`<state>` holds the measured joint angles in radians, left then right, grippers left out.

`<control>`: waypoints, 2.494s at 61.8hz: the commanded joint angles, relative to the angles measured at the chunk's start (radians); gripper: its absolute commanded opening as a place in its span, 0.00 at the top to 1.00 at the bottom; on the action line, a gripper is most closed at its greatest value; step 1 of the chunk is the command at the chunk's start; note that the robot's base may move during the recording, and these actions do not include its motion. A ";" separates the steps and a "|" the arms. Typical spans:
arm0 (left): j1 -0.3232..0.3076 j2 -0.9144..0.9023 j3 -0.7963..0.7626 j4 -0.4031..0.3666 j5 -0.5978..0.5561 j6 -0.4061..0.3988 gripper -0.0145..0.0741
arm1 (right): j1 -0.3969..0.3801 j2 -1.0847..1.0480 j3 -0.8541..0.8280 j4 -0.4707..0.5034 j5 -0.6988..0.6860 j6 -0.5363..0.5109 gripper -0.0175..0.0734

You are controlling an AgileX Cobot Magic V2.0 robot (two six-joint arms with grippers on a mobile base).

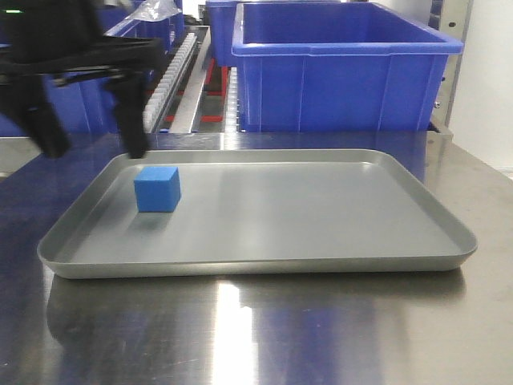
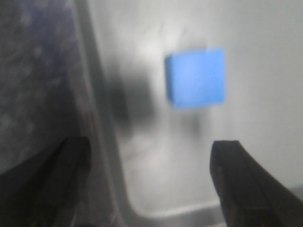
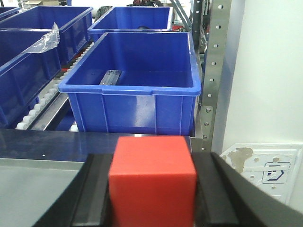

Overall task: Sort and place red and blue blocks on shelf
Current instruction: 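Lower the open left gripper over the blue cube, then close the left gripper on the blue cube and lift it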

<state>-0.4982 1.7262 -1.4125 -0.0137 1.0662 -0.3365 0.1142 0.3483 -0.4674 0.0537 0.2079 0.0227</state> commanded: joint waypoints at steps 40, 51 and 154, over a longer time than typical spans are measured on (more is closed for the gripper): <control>-0.066 0.183 -0.298 0.069 0.091 -0.131 0.20 | -0.006 0.004 -0.026 0.001 -0.086 -0.008 0.75; -0.066 0.210 -0.298 0.067 0.105 -0.131 0.20 | -0.006 0.004 -0.026 0.001 -0.086 -0.008 0.75; 0.092 -0.127 -0.130 -0.232 -0.058 0.472 0.70 | -0.006 0.004 -0.026 0.001 -0.086 -0.008 0.75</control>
<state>-0.4338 1.7032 -1.5768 -0.1811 1.0988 0.0431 0.1142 0.3483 -0.4674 0.0537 0.2079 0.0227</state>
